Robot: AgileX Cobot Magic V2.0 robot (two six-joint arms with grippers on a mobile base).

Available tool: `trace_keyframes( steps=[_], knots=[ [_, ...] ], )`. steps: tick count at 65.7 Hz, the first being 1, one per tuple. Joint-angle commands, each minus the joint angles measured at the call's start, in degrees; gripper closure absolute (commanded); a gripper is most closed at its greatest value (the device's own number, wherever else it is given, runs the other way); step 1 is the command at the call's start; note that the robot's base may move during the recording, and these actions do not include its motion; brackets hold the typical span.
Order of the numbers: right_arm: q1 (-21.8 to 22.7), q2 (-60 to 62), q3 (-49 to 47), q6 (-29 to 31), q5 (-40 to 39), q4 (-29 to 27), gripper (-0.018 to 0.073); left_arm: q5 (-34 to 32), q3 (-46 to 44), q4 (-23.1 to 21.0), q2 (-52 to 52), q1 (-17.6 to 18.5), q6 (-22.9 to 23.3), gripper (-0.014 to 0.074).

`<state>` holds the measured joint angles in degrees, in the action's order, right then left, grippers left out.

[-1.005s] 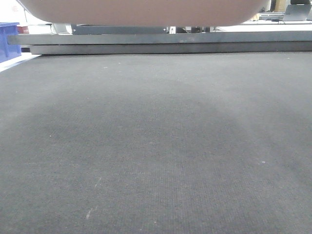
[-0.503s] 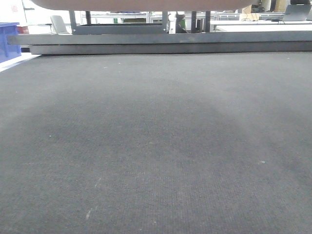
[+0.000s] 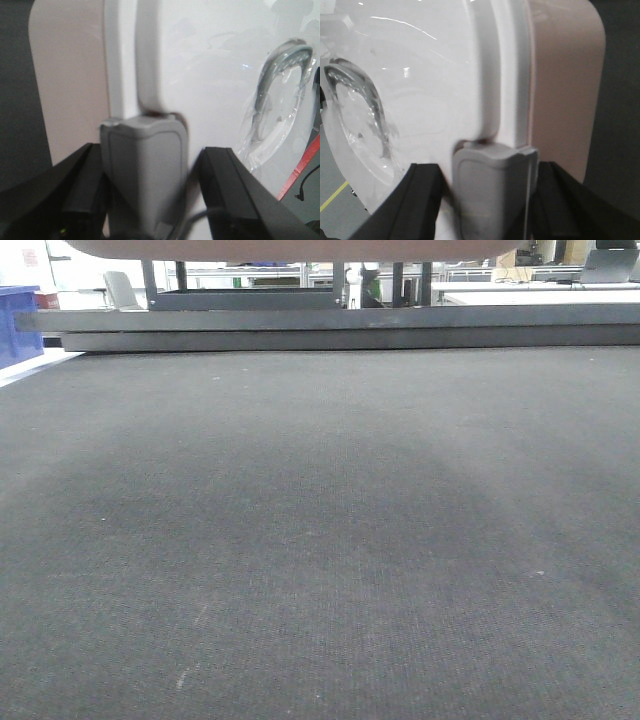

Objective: Grab white bin and place on right shelf
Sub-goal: 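Hold the bin raised with both grippers while backing away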

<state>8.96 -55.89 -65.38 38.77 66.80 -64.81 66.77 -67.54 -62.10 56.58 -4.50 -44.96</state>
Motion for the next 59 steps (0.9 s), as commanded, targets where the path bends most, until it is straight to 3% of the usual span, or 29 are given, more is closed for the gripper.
trace_keyframes(
  steps=[1, 32, 59],
  knots=[
    [-0.72, 1.21, -2.31, 0.22, 6.80, -12.70, 0.0146, 0.95, -2.01, -10.10, -1.03, 1.07, -1.10, 0.0356],
    [-0.72, 1.21, -2.31, 0.22, 6.80, -12.70, 0.0146, 0.50, -2.01, -12.02, -1.03, 1.07, 2.51, 0.0356],
    [-0.72, 1.21, -2.31, 0.22, 6.80, -12.70, 0.0146, 0.36, -2.01, -12.02, -0.92, 1.07, 2.50, 0.0356]
  ],
)
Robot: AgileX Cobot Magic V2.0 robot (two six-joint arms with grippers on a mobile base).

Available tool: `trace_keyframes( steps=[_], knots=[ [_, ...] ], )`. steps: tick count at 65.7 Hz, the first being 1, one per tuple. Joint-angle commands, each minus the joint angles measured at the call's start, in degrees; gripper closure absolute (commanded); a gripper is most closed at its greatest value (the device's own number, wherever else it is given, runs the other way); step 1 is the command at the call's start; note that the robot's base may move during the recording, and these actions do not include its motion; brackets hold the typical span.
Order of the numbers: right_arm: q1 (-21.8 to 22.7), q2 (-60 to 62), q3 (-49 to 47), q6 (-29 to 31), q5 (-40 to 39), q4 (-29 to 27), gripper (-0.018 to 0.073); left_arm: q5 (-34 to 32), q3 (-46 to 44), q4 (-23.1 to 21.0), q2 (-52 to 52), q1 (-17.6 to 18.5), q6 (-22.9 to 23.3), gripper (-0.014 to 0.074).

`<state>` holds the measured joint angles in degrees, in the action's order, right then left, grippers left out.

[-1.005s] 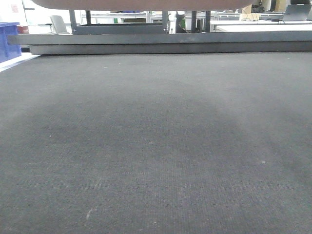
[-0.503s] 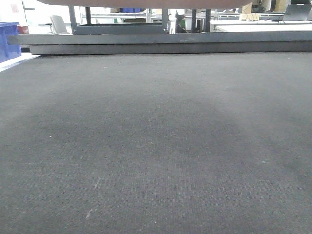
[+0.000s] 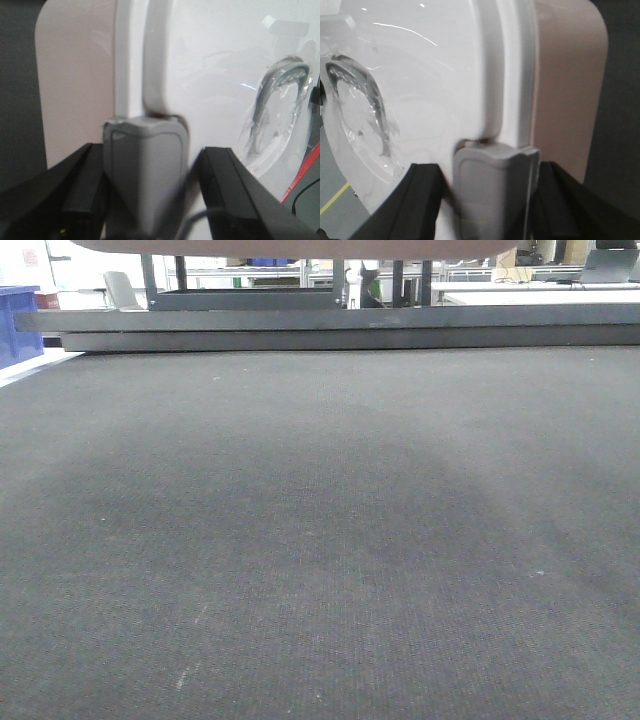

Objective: Grab white bin and place on right shelf
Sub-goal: 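Hold the bin raised with both grippers while backing away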

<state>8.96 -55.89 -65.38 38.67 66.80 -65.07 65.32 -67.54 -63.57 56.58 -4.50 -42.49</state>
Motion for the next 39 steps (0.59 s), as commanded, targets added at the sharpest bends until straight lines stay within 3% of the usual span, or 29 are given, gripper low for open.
trace_keyframes(
  steps=[1, 39],
  knots=[
    [-0.72, 1.21, -2.31, 0.32, 6.80, -12.44, 0.0146, 1.81, -2.01, -10.55, -0.92, 1.07, 0.02, 0.0356],
    [-0.72, 1.21, -2.31, 0.32, 6.80, -12.44, 0.0146, 1.81, -2.01, -10.55, -0.92, 1.07, 0.02, 0.0356]
  ],
)
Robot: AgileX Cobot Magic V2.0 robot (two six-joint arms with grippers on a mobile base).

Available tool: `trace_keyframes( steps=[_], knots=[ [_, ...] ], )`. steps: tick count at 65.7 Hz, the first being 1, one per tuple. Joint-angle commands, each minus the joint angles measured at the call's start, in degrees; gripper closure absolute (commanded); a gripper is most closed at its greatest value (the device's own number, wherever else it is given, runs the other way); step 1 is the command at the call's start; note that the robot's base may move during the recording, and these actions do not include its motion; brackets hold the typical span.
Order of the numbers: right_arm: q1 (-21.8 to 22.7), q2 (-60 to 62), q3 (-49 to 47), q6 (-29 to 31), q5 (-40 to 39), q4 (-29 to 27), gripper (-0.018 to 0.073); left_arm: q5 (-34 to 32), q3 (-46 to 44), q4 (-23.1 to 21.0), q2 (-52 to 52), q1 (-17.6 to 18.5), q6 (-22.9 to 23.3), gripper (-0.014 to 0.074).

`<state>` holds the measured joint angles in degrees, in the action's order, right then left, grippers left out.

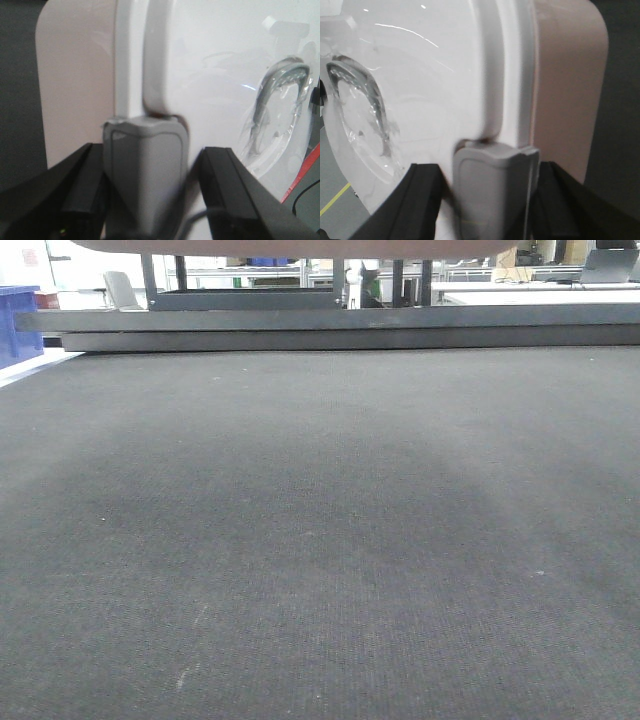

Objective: Grab white bin and place on right shelf
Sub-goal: 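Hold the bin raised with both grippers while backing away, then turn the base away from the table carrying the bin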

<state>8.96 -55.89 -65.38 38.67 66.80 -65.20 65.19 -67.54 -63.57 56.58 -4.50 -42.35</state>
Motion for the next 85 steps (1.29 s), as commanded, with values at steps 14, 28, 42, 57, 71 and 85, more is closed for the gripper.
trace_keyframes(
  steps=[14, 28, 42, 57, 71, 85],
  knots=[
    [-0.72, 1.21, -2.31, 0.32, 6.80, -12.31, 0.0146, 1.94, -2.01, -10.55, -0.92, 1.07, -0.11, 0.0356],
    [-0.72, 1.21, -2.31, 0.32, 6.80, -12.31, 0.0146, 1.94, -2.01, -10.55, -0.92, 1.07, -0.11, 0.0356],
    [-0.72, 1.21, -2.31, 0.32, 6.80, -12.31, 0.0146, 1.94, -2.01, -10.55, -0.92, 1.07, -0.11, 0.0356],
    [-0.72, 1.10, -2.31, 0.32, 6.81, -12.31, 0.0146, 1.94, -2.01, -10.55, -0.92, 1.07, -0.11, 0.0356],
    [-0.72, 1.10, -2.31, 0.32, 6.81, -12.31, 0.0146, 1.94, -2.01, -10.55, -0.92, 1.07, -0.11, 0.0356],
    [-0.72, 1.10, -2.31, 0.32, 6.81, -12.31, 0.0146, 1.94, -2.01, -10.55, -0.92, 1.07, -0.11, 0.0356]
  ],
)
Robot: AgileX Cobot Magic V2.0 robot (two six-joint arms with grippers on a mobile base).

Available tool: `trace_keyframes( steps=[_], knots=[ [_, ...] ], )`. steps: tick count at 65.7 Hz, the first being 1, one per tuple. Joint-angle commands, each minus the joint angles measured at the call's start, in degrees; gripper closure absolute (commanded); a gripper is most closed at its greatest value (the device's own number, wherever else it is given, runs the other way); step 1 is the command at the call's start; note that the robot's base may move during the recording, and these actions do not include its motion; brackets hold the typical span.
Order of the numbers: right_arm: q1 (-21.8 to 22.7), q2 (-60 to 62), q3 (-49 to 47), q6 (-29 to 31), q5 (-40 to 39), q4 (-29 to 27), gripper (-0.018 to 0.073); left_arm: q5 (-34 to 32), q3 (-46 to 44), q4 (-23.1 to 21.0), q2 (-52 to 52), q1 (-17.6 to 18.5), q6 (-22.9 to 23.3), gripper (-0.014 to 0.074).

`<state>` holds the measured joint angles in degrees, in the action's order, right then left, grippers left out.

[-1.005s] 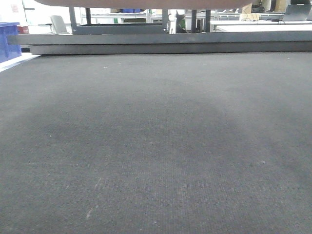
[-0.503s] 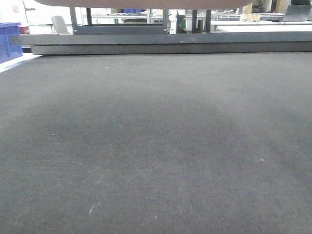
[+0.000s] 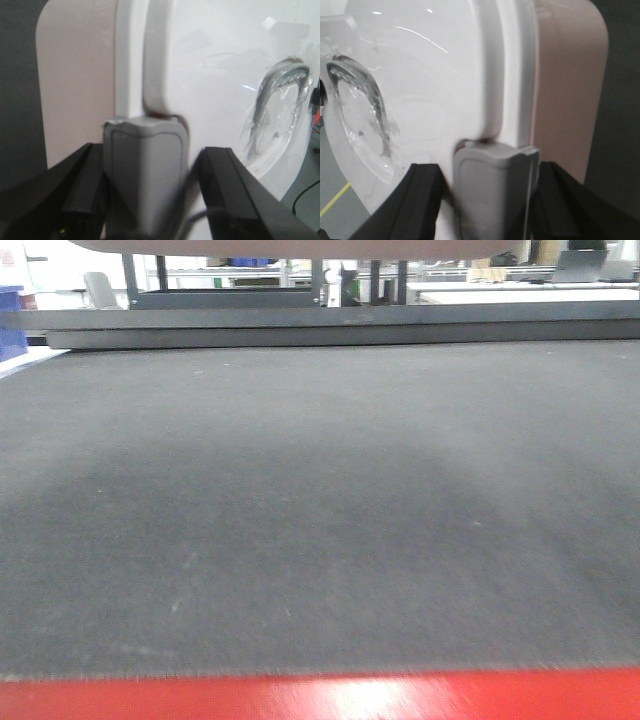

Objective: Grab white bin and place on right shelf
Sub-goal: 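Turn the base away from the table carrying the bin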

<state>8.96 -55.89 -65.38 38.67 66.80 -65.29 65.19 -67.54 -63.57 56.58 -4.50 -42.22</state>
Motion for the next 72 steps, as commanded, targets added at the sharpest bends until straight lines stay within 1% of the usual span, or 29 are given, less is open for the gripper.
trace_keyframes(
  steps=[1, 72],
  knots=[
    [-0.72, 1.10, -2.31, 0.32, 6.81, -12.22, 0.0146, 1.94, -2.01, -10.55, -0.92, 1.07, -0.24, 0.0356],
    [-0.72, 1.10, -2.31, 0.32, 6.81, -12.22, 0.0146, 1.94, -2.01, -10.55, -1.74, 1.07, -0.24, 0.0356]
  ],
)
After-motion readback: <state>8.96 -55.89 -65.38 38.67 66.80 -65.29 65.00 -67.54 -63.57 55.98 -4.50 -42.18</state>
